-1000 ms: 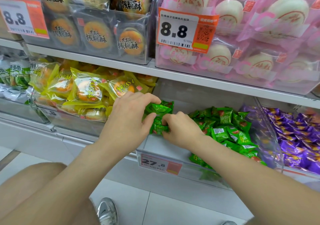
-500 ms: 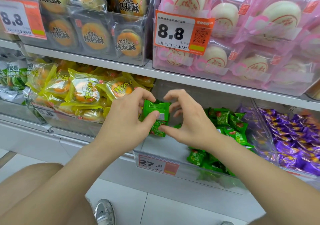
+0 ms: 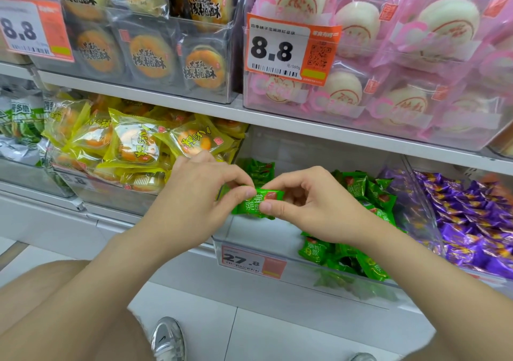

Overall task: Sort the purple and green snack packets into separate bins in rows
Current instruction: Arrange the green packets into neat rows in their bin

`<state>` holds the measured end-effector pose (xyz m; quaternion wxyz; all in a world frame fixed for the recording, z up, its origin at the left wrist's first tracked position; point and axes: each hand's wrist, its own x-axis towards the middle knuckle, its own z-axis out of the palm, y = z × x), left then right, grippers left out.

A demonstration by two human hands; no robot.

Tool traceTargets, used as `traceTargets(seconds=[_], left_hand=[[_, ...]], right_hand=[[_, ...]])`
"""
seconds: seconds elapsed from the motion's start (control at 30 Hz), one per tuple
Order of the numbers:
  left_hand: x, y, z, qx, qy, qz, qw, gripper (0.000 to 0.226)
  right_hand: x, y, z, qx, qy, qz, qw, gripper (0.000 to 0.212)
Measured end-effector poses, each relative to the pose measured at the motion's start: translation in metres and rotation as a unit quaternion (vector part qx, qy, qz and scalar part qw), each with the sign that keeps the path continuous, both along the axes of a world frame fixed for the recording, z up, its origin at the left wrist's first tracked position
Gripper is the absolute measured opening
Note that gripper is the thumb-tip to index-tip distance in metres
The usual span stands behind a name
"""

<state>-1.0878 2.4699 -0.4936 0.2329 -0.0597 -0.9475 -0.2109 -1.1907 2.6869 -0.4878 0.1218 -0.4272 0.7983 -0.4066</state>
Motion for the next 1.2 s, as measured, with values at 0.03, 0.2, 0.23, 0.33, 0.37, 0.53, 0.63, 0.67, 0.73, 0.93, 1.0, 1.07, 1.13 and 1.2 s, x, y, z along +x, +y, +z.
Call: traceTargets(seconds=[0.03,0.2,0.23,0.33,0.37,0.53,0.63,0.67,0.73,0.93,1.0,1.07,1.13,1.2], left_hand=[[0.000,0.001,-0.001,-0.014,0.002,0.000,1.000,0.032],[0.001,-0.001,-0.006,-0.005,0.024,0.022,0.999,0.012],[0.000,-0.003,-0.006,0.004,0.031,0.044,0.999,0.011],[0.001,-0.008,-0.005,0.002,0.035,0.072,0.997,0.011],[0.002,-0.007,-0.005,0.001,0.034,0.067,0.997,0.012],[0.005,-0.008,-0.006,-0.015,-0.007,0.053,0.998,0.020],[0.005,-0.007,-0.005,-0.013,-0.019,0.051,0.998,0.019],[0.005,-0.007,-0.005,-0.011,-0.021,0.048,0.999,0.022],[0.005,-0.005,-0.005,-0.011,-0.025,0.044,0.999,0.026],[0.005,-0.003,-0.006,-0.009,-0.023,0.049,0.998,0.017],[0.004,-0.003,-0.006,-0.009,-0.022,0.045,0.999,0.013],[0.004,-0.003,-0.005,-0.008,-0.019,0.046,0.999,0.012],[0.003,-0.002,-0.005,-0.011,-0.019,0.051,0.998,0.011],[0.003,-0.002,-0.006,-0.014,-0.014,0.053,0.998,0.010]], right_hand=[[-0.002,-0.001,-0.001,0.010,-0.017,0.001,1.000,0.015],[-0.016,-0.005,-0.016,0.130,-0.001,-0.062,0.990,0.018],[-0.018,-0.007,-0.023,0.159,0.036,-0.075,0.984,0.019],[-0.026,-0.016,-0.044,0.195,0.081,-0.081,0.974,0.015],[-0.029,-0.020,-0.050,0.201,0.087,-0.080,0.972,0.014],[-0.034,-0.039,-0.070,0.225,0.150,-0.075,0.960,0.014],[-0.034,-0.044,-0.072,0.227,0.182,-0.080,0.953,0.009],[-0.034,-0.046,-0.072,0.228,0.186,-0.081,0.952,0.010],[-0.032,-0.048,-0.071,0.230,0.190,-0.079,0.951,0.011],[-0.028,-0.052,-0.070,0.249,0.217,-0.085,0.940,0.013],[-0.028,-0.051,-0.068,0.252,0.222,-0.091,0.938,0.016],[-0.028,-0.049,-0.067,0.256,0.220,-0.094,0.937,0.020],[-0.027,-0.048,-0.063,0.262,0.215,-0.094,0.936,0.025],[-0.026,-0.045,-0.057,0.266,0.219,-0.101,0.933,0.034]])
